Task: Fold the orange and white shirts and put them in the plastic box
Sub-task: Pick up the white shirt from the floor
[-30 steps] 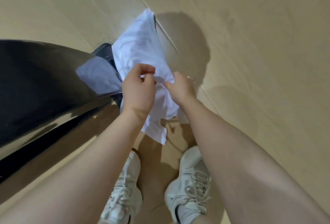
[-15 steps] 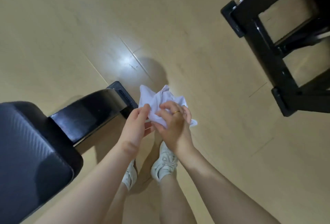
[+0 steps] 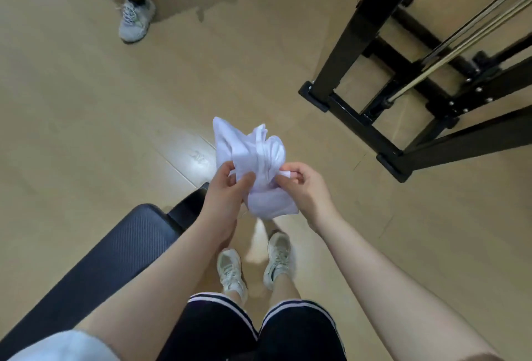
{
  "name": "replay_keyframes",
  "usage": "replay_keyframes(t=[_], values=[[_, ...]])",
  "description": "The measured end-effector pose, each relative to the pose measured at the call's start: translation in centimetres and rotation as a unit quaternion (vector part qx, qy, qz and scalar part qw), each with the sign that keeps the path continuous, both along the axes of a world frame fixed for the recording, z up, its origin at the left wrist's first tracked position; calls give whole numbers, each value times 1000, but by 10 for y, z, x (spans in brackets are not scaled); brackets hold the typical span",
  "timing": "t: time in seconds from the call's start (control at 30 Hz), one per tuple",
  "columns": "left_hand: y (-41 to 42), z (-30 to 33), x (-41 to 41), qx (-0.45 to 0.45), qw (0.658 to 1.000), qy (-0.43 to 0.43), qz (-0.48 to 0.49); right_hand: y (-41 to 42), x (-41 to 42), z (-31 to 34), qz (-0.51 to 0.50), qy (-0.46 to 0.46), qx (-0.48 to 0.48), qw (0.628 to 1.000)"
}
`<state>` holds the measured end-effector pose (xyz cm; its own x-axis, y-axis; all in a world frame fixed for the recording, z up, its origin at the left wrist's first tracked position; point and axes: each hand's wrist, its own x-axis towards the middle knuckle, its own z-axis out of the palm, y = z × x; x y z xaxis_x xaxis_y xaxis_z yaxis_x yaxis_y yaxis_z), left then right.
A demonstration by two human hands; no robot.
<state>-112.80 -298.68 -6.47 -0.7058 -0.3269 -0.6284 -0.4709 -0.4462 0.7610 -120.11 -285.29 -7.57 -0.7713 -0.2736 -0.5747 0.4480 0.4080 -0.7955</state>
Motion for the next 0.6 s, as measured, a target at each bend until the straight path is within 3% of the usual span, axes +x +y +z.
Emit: replay_keyframes(t=[0.23,0.33,0.37,0.43,0.5,0.6], values=[[-4,13,10,-35,999,-37,-6,17,22,33,86,14,66,994],[-6,19,11,-56,997,-23,-44,23,19,38,136,75,179,972],[-7,23,11,-58,996,-11,-67,24,17,41,131,109,217,961],[-10,27,10,-75,988,19,-134,21,12,49,72,127,185,972],[-13,29,7,-128,971,36,-201,12,9,57,2,58,89,994],[-18,34,3,-196,940,55,-274,-6,6,60,-22,-103,25,994]])
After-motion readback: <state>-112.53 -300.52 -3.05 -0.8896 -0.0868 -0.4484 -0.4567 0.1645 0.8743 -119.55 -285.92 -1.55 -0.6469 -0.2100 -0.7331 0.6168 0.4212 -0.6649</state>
